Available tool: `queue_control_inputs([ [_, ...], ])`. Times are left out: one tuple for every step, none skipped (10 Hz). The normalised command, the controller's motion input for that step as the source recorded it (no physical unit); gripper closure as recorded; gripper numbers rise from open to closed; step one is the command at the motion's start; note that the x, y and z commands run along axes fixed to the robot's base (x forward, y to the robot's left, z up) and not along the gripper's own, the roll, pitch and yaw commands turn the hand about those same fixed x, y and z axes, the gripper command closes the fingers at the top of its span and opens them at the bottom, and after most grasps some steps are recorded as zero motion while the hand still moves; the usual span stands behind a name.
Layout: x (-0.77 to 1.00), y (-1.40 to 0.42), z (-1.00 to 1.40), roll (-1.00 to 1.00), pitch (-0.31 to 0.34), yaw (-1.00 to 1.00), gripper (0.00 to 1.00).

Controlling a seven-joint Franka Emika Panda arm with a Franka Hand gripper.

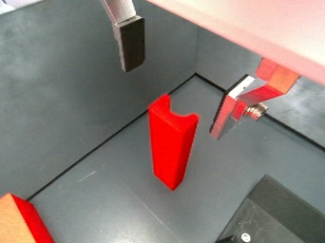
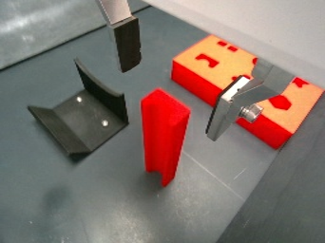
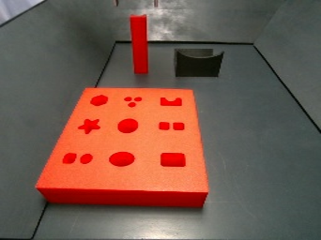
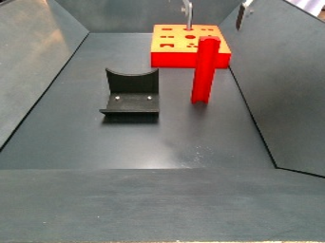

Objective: Pick up the arch object. Move up. Rotate the arch object. Move to above the board. Insert the arch object.
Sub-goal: Rotate the arch object, then move to above the board.

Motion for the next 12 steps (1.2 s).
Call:
queue_control_inputs([
  [0.03,0.00,-1.00,0.03,0.007,0.07,0.00],
  [0.03,-0.01,-0.92,0.02,-0.015,0.06,0.00],
  [0.02,-0.01,-0.71,0.01,-0.039,0.05,0.00],
  [0.01,-0.02,-0.60,0.00,-0.047,0.05,0.00],
  [0.01,-0.02,-0.40,-0.01,-0.054,0.04,0.00],
  [0.02,-0.02,-0.24,-0.02,-0.054,0.04,0.00],
  [0.00,0.00,0.00,-0.03,-0.049,0.04,1.00],
  [-0.28,-0.03,1.00,0.08,0.267,-0.06,1.00],
  [-0.28,-0.03,1.00,0.08,0.256,-0.06,1.00],
  [-0.26,-0.02,1.00,0.09,0.185,-0.05,1.00],
  [-0.24,-0.02,1.00,0.10,0.136,-0.03,1.00],
  [-0.22,-0.02,1.00,0.11,0.098,-0.01,1.00],
])
